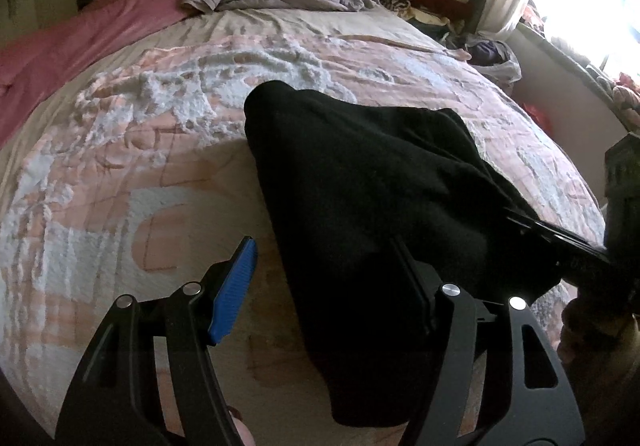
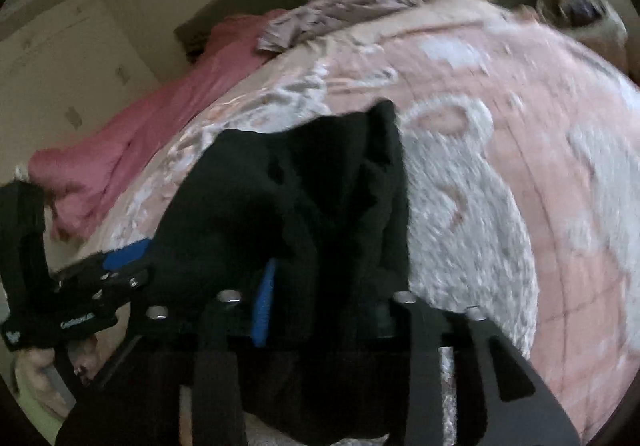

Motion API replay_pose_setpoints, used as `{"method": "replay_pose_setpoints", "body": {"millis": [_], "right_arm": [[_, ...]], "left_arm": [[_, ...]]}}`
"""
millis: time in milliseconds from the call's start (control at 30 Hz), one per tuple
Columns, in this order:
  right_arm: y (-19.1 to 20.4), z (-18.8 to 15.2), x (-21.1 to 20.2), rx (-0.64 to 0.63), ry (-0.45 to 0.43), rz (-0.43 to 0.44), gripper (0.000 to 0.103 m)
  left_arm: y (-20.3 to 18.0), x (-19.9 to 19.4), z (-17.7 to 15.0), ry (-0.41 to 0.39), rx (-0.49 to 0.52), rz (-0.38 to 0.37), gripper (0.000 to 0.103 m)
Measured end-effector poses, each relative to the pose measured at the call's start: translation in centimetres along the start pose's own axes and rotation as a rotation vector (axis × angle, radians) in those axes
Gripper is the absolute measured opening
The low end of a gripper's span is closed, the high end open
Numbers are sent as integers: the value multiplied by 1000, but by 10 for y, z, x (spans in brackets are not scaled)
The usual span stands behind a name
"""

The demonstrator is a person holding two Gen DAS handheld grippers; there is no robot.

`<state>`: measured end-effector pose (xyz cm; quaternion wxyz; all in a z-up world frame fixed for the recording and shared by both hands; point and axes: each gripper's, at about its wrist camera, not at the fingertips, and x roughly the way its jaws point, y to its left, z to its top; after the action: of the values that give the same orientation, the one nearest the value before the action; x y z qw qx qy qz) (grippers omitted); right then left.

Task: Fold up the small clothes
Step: 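Lower the folded bundle onto the bed and open both tools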

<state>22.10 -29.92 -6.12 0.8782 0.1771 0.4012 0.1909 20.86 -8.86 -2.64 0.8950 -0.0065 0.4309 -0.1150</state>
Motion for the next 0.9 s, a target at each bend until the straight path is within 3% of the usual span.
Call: {"method": "replay_pose_setpoints", "body": {"millis": [100, 200, 267, 333, 567, 667, 800, 900], "right_arm": [[-5, -2, -2, 32, -1, 19, 43], [-1, -3, -2, 22, -3, 7, 49], [-2, -4, -2, 32, 5, -9, 59], [-2, -5, -6, 45, 0, -5, 60], [18, -15, -56, 5, -95, -49, 93], [31, -22, -82, -22, -163, -38, 98], [49, -38, -112, -78, -225, -65, 98], [57, -48, -125, -99, -251, -88, 98]], "left_arm": [[0, 0, -1, 0, -4, -1, 58], [2, 1, -1, 1, -3, 1, 59], [3, 1, -2, 0, -9, 3, 61], [4, -1, -3, -4, -16, 3, 61], [5, -20, -8, -23, -16, 1, 71], [4, -36, -12, -41, -12, -3, 79], [4, -62, -19, -84, -11, -11, 93], [1, -81, -26, -116, 6, 4, 93]]}}
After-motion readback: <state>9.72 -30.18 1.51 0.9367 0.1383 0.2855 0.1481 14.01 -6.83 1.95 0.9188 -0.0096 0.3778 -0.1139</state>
